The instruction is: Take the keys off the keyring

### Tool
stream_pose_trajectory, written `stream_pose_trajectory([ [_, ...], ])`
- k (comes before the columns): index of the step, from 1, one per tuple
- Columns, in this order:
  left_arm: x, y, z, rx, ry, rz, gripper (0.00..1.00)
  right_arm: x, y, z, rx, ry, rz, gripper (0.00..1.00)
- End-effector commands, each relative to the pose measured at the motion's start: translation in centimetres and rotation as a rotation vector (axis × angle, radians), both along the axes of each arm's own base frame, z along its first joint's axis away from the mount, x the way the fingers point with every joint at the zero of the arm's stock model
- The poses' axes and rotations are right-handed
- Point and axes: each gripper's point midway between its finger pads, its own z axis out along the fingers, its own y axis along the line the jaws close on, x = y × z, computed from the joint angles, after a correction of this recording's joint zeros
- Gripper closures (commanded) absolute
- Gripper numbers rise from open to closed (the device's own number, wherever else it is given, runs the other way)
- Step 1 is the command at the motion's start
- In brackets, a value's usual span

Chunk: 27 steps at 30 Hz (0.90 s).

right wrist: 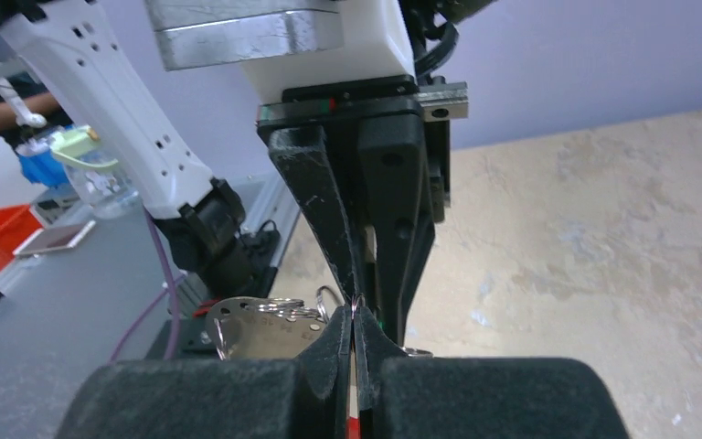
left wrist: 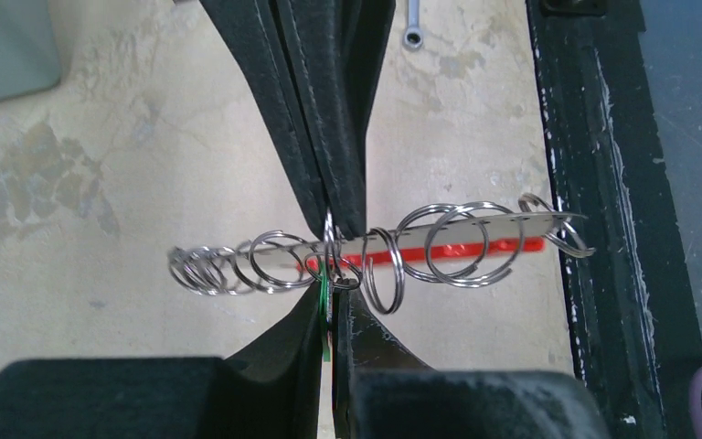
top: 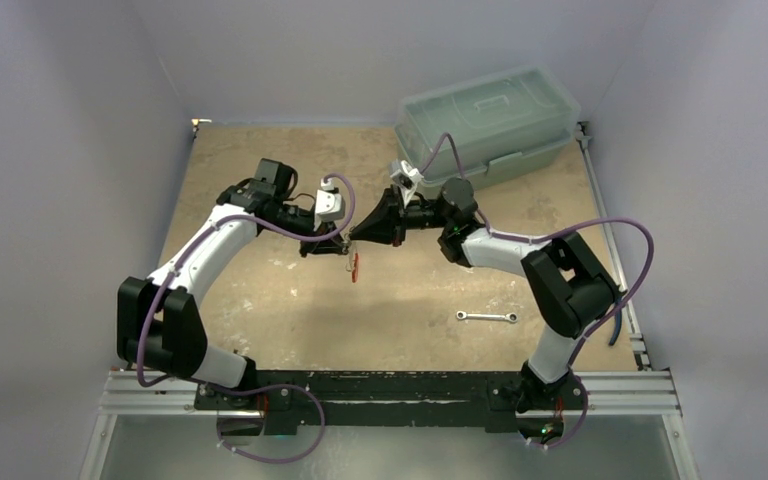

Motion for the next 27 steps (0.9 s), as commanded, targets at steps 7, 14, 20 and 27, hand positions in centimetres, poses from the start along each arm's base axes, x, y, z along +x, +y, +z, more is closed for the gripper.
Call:
stream_pose_trajectory([
  [7, -0.5, -0.8, 2.4, -0.085, 0.011, 0.013, 1.0, -1.8, -0.9, 5.9, 0.219, -0.035, 0.016, 1.0],
  [14, -0.4, -0.6, 3.2, -0.077, 0.001, 0.03, 1.0, -2.9, -1.3, 5.6, 0.219, -0.005, 0.061, 1.0],
  [20, -0.2, -0.3, 3.1, -0.06, -0.003, 0.054, 1.0, -4.9, -2.1, 5.6, 0.201, -0.015, 0.14, 1.0],
  [27, 0.2, -0.3, 4.8, -0.064, -0.021, 0.062, 1.0, -6.1, -2.5, 5.4, 0.161, -0.037, 0.192, 1.0],
])
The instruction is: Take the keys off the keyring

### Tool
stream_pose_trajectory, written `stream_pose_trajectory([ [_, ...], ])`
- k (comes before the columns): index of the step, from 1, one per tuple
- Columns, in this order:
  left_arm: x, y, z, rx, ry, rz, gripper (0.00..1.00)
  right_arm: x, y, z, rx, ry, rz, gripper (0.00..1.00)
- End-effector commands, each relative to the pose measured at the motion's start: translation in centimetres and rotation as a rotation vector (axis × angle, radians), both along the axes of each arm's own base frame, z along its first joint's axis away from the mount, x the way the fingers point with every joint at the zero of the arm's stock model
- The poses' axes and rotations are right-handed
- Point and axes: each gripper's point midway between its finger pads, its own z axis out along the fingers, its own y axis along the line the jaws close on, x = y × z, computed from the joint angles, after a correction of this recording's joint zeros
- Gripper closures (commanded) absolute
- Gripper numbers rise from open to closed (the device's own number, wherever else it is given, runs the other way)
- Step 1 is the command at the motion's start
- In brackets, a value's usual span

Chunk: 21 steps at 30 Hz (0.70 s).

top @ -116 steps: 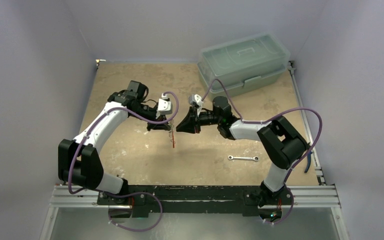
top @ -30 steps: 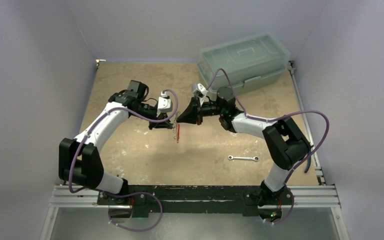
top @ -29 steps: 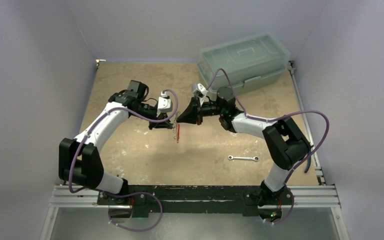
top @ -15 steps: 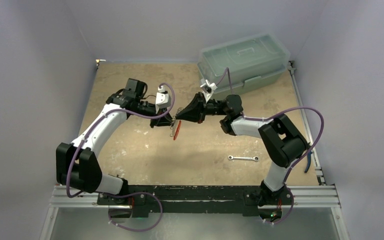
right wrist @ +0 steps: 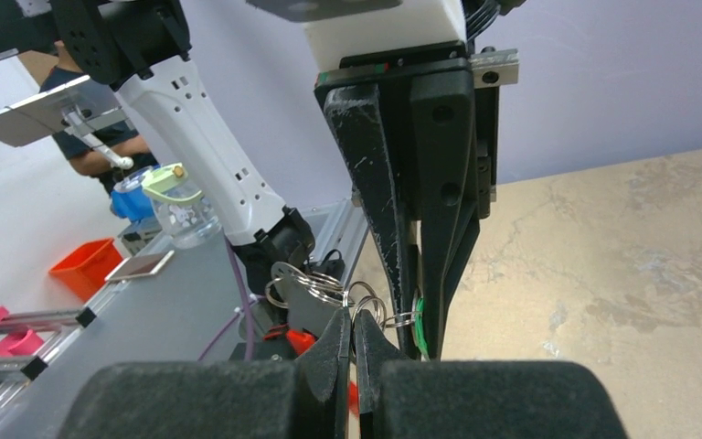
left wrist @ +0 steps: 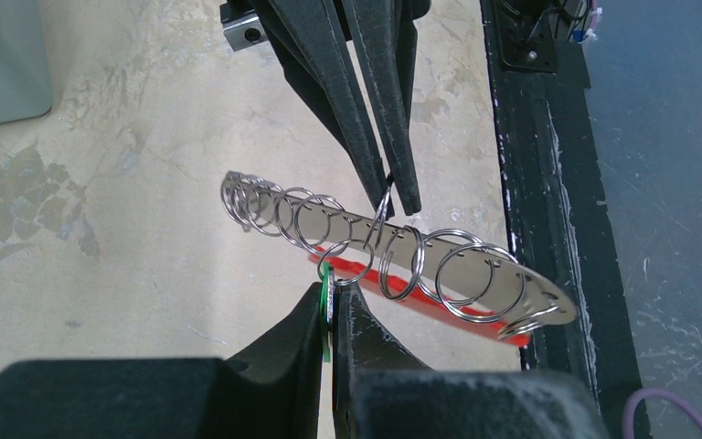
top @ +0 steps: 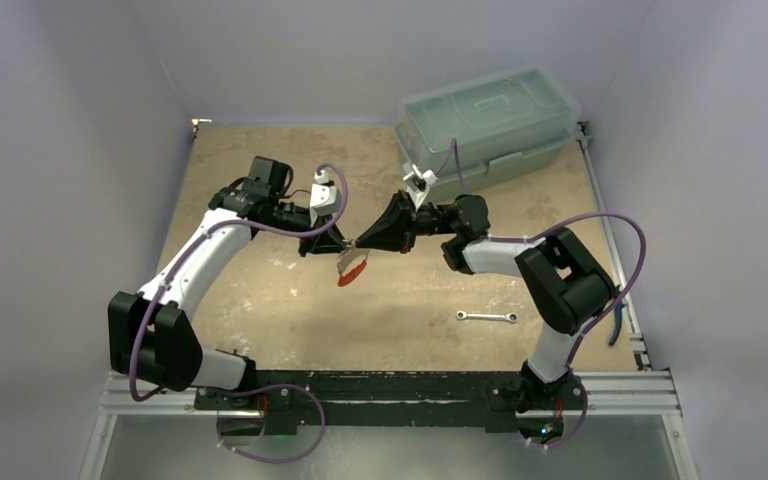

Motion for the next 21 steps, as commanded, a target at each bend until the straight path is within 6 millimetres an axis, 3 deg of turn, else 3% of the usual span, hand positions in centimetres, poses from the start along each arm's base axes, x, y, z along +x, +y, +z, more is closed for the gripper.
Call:
stream_pose_trajectory([
  [1, 1.4, 0.6, 1.8, 0.031, -0.069, 0.047, 1.0, -2.9, -1.3, 2.8, 0.044, -0.14, 0.086, 1.0],
  [6, 1.8, 0.8, 3.0, 0.043, -0.087, 0.064, 1.0, -3.0, -1.2, 2.4, 0.012, -0.137, 0.11, 1.0],
  [21, 1.6, 0.6, 6.0, 0.027, -0.133, 0.028, 1.0, -0.4, 0.0, -0.6, -0.135, -0.128, 0.07, 1.0],
])
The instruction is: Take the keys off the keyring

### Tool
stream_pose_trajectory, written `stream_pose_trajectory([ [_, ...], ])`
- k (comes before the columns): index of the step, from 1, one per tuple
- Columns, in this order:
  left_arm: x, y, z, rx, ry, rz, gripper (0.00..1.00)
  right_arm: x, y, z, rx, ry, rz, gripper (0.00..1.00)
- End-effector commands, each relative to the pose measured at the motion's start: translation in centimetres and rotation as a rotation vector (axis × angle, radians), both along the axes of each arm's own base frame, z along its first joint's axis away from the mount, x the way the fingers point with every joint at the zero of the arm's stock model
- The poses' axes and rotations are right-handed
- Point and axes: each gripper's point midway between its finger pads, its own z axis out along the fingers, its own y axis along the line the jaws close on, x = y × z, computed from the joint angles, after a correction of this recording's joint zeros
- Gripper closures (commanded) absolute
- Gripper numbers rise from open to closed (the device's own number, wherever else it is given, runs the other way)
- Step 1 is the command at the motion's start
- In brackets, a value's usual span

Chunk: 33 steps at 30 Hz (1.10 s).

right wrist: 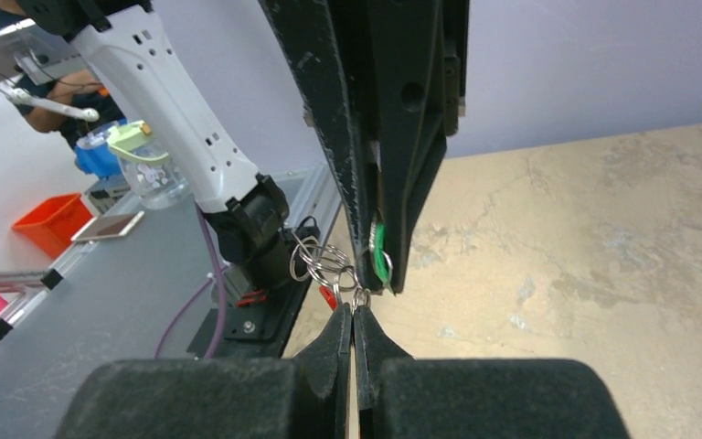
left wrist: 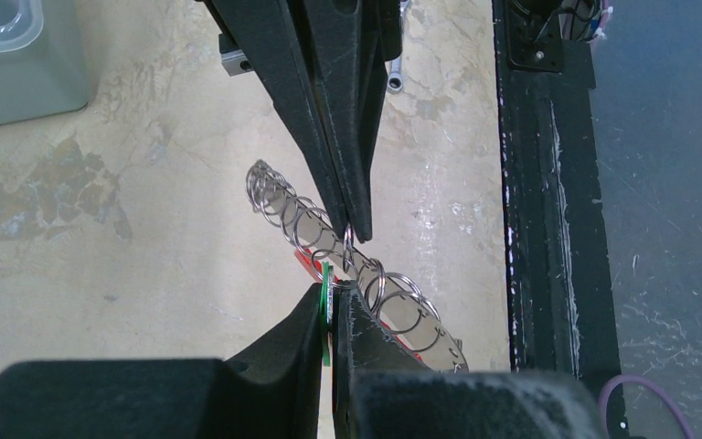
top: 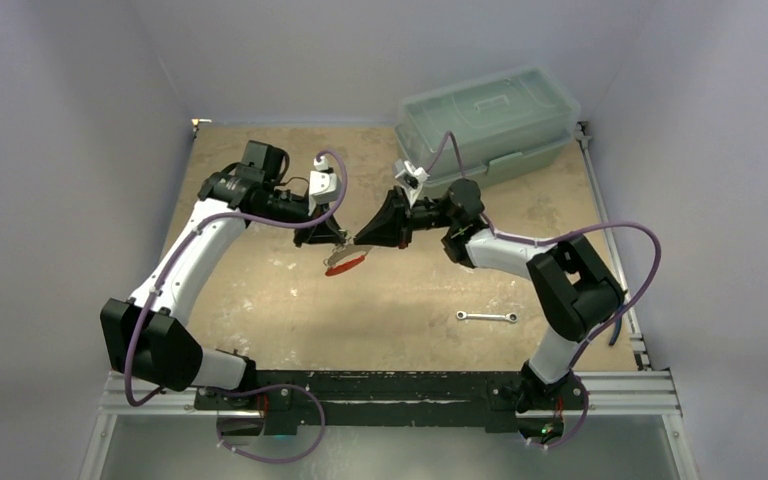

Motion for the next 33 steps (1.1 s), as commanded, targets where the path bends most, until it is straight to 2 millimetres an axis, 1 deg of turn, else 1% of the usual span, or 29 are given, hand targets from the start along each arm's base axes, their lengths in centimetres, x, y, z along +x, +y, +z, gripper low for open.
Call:
stream_pose_trajectory([
  [1, 1.3, 0.0, 2.7, -0.026, -0.121, -0.011, 1.0, -0.9, -0.2, 0.1, -0.06, -0.057, 0.06, 1.0],
  [2, 1.2, 0.0, 2.8, -0.025, -0.121, -0.015, 1.0, -0.5, 0.0, -0.2, -0.078, -0.054, 0.047, 1.0],
  [3, 1.1, 0.0, 2.9, -0.025, -0.124, -0.019, 1.0, 0.3, 0.2, -0.3, -0.088, -0.097, 0.025, 1.0],
  [5, 1.1, -0.1, 3.0, -0.027, -0.128, -0.024, 1.0, 1.7, 0.5, -1.3, -0.155, -0.131, -0.02, 1.0],
  [6, 1.0, -0.1, 3.0, -0.027, -0.129, -0.027, 1.0, 2.5, 0.5, -1.9, -0.191, -0.197, -0.042, 1.0],
  [7, 1.0, -0.1, 3.0, -0.028, -0.13, -0.03, 1.0, 2.8, 0.5, -2.6, -0.241, -0.216, -0.043, 1.0],
  [8, 0.9, -0.1, 2.9, -0.028, -0.128, -0.032, 1.0, 2.9, 0.4, -2.7, -0.263, -0.231, -0.05, 1.0],
  [17, 0.6, -0.2, 2.4, -0.009, -0.142, -0.052, 1.0, 4.1, 0.5, -2.3, -0.278, -0.301, -0.095, 1.0],
  [21, 0.3, -0.3, 2.2, -0.001, -0.143, -0.065, 1.0, 4.5, 0.6, -2.3, -0.282, -0.353, -0.093, 1.0],
  [24, 0.1, -0.4, 1.8, 0.021, -0.149, -0.075, 1.0, 4.9, 0.7, -2.2, -0.29, -0.403, -0.089, 1.0],
  [26, 0.0, -0.4, 1.3, 0.04, -0.152, -0.079, 1.0, 4.8, 0.7, -2.2, -0.306, -0.434, -0.071, 1.0],
  [29, 0.3, -0.3, 0.9, 0.059, -0.162, -0.075, 1.0, 4.1, 0.7, -2.5, -0.328, -0.511, -0.024, 1.0],
  [33, 0.9, -0.1, 0.6, 0.082, -0.18, -0.064, 1.0, 3.2, 0.6, -3.1, -0.345, -0.549, 0.026, 1.0],
])
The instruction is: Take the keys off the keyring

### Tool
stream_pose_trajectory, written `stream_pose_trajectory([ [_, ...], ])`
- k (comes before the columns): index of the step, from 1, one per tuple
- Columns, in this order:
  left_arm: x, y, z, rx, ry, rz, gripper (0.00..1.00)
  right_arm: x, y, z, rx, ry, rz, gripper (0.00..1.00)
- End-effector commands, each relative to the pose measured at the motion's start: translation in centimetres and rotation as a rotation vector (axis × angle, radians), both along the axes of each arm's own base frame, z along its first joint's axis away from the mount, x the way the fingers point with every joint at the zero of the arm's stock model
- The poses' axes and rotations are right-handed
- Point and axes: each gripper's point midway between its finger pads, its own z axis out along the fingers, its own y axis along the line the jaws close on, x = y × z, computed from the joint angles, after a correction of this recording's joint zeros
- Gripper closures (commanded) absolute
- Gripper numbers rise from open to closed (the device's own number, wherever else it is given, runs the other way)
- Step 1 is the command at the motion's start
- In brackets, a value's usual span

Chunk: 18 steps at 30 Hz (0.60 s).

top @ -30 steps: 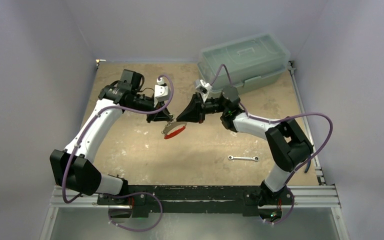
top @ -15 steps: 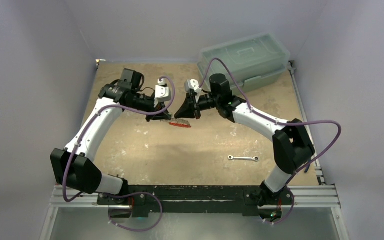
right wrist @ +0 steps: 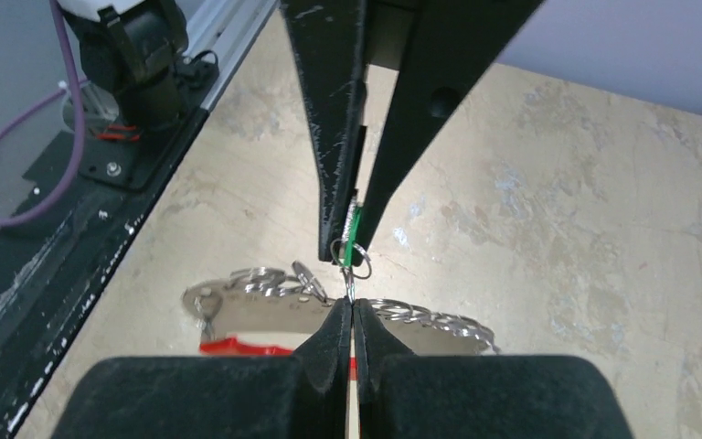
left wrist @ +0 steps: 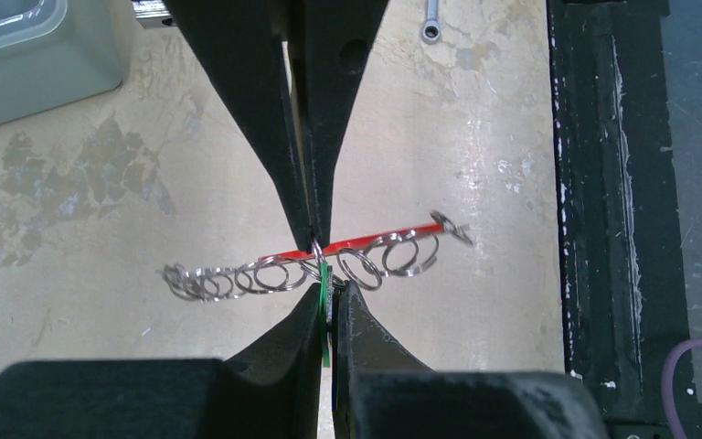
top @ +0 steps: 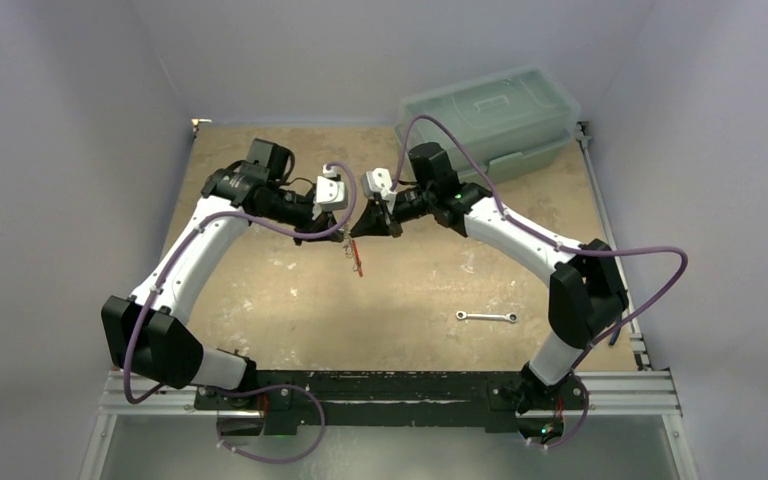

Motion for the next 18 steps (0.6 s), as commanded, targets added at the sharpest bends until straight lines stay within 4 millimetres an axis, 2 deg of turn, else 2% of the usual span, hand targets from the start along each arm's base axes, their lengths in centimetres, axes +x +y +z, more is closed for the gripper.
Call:
stream_pose_trajectory([
  [1, 0.3, -0.5, 1.3, -0.019, -0.067, -0.029, 1.0, -0.2, -0.2, -1.2, -0.065, -0.084, 0.036, 1.0],
  [5, 0.3, -0.6, 1.0, 0.002, -0.078, -0.032, 1.0, -0.2, 0.1, -1.6, -0.074, -0.097, 0.032, 1.0],
  [11, -0.8, -1.1, 0.5, 0.054, -0.084, -0.057, 1.0, 0.6, 0.7, -1.4, -0.066, -0.077, -0.004, 1.0],
  [18, -1.7, -1.0, -0.2, 0.087, -0.059, -0.061, 1.0, -0.7, 0.7, -1.1, -0.043, -0.031, 0.041, 1.0],
])
